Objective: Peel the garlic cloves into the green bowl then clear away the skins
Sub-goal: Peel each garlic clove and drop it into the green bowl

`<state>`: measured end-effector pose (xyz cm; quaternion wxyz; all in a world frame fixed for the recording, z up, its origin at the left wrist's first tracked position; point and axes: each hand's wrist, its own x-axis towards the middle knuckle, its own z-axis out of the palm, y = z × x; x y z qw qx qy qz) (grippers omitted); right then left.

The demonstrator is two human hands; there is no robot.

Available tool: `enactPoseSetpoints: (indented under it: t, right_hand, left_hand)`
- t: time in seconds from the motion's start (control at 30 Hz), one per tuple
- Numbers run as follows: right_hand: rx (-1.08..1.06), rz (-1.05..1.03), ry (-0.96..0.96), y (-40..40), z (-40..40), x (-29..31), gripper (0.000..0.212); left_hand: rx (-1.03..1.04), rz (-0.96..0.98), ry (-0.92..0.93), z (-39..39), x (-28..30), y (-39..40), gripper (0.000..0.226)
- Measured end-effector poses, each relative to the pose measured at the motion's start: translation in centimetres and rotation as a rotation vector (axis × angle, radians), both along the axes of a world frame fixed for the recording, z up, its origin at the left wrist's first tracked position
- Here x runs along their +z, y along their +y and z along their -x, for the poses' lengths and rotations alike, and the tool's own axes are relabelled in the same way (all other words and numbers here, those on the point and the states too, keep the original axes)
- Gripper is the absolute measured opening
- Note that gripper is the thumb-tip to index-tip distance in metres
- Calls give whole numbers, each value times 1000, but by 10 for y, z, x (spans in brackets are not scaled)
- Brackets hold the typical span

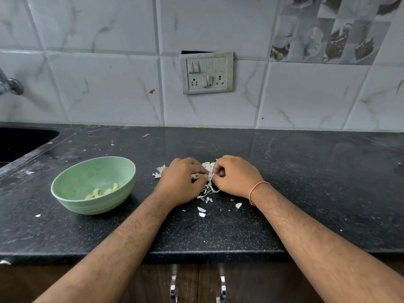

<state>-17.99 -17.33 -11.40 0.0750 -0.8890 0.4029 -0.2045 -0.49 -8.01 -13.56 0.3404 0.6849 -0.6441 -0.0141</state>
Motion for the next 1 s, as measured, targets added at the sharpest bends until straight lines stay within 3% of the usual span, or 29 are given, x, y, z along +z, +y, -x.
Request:
enactPoseSetpoints:
  t: [0.13, 0.43, 0.6, 0.77, 0.9, 1.0]
  right_hand:
    - [11, -43, -24, -1, 0, 1, 9]
    - [38, -56, -37, -2, 4, 2, 11]
    - [71, -70, -261, -5, 18, 2, 12]
    - [126, -194, -518, 5, 20, 10, 7]
    - [172, -201, -579, 8, 20, 11, 7]
    - [196, -185, -584, 11, 20, 11, 10]
  left_hand:
    - [49, -51, -89, 2, -1, -2, 20]
    - [61, -47, -62, -1, -3, -2, 18]
    - [66, 2, -14, -1, 0, -3, 19]
    - [-5, 189, 81, -4, 5, -1, 4]
    - [-96, 257, 95, 2, 13, 6, 31]
    - [-156, 275, 116, 6, 14, 9, 31]
